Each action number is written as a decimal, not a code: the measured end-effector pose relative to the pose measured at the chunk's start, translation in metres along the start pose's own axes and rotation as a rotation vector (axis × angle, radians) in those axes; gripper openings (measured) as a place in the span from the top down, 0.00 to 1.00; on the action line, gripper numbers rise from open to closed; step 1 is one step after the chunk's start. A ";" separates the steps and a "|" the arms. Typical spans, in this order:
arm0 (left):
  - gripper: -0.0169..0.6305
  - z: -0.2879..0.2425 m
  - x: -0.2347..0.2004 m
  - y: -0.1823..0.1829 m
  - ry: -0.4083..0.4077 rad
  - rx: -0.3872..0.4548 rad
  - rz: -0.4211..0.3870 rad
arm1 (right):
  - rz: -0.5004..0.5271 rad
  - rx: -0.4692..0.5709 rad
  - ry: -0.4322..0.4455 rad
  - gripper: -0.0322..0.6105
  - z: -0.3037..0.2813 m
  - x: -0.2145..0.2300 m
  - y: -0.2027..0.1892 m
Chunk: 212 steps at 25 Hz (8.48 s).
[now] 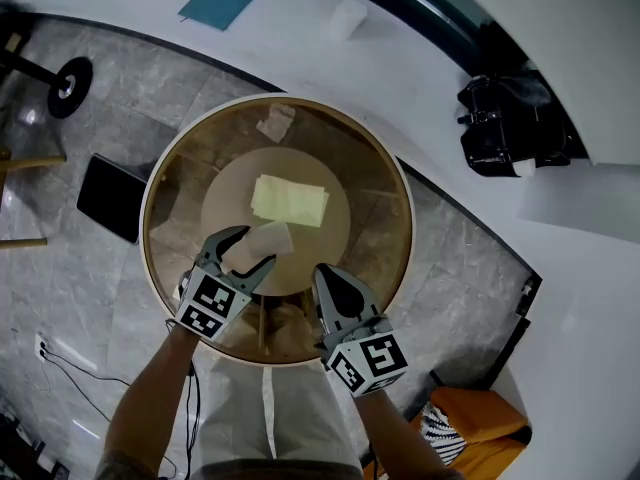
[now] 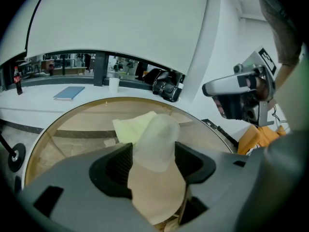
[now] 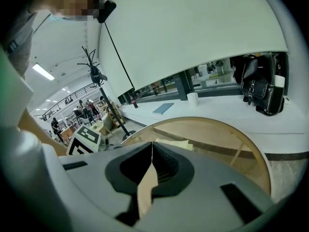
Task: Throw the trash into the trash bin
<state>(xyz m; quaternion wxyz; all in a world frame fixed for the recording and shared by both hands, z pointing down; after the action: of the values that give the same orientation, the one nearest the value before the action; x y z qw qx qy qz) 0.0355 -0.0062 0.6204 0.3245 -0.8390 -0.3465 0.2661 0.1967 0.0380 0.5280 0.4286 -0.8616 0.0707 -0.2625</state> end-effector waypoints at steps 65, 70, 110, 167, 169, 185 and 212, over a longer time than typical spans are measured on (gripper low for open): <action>0.53 0.370 -0.184 -0.006 0.445 0.160 0.345 | 0.189 -0.087 0.338 0.92 -0.173 -0.315 0.125; 0.53 0.358 -0.205 -0.026 0.473 0.166 0.398 | 0.190 -0.096 0.333 0.92 -0.200 -0.314 0.118; 0.47 0.219 -0.289 -0.167 0.475 0.077 0.450 | 0.126 -0.155 0.265 0.92 -0.280 -0.253 0.023; 0.86 0.031 -0.010 0.115 0.066 0.106 0.097 | -0.130 0.176 -0.200 0.92 0.037 -0.015 0.057; 0.71 0.024 -0.009 0.114 0.074 0.100 0.107 | -0.130 0.173 -0.200 0.92 0.038 -0.010 0.055; 0.48 -0.037 -0.015 0.078 0.133 0.020 0.138 | -0.156 0.116 -0.194 0.92 0.023 0.029 0.027; 0.44 -0.087 -0.019 0.041 0.305 -0.001 0.043 | -0.201 0.049 -0.183 0.92 0.011 0.066 -0.023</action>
<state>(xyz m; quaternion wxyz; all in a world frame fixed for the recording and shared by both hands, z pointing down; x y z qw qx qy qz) 0.0993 -0.0746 0.6513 0.3671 -0.8771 -0.2751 0.1422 0.2561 0.0372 0.5660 0.4257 -0.8740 -0.0617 -0.2259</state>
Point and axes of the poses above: the fingertips, and each gripper's own axes: z backward along the fingers, x to its right, y out of its top, the point moved 7 cm from there along z, backward along the fingers, and after that the axes turned 2 degrees about y, right-handed, at the moved point
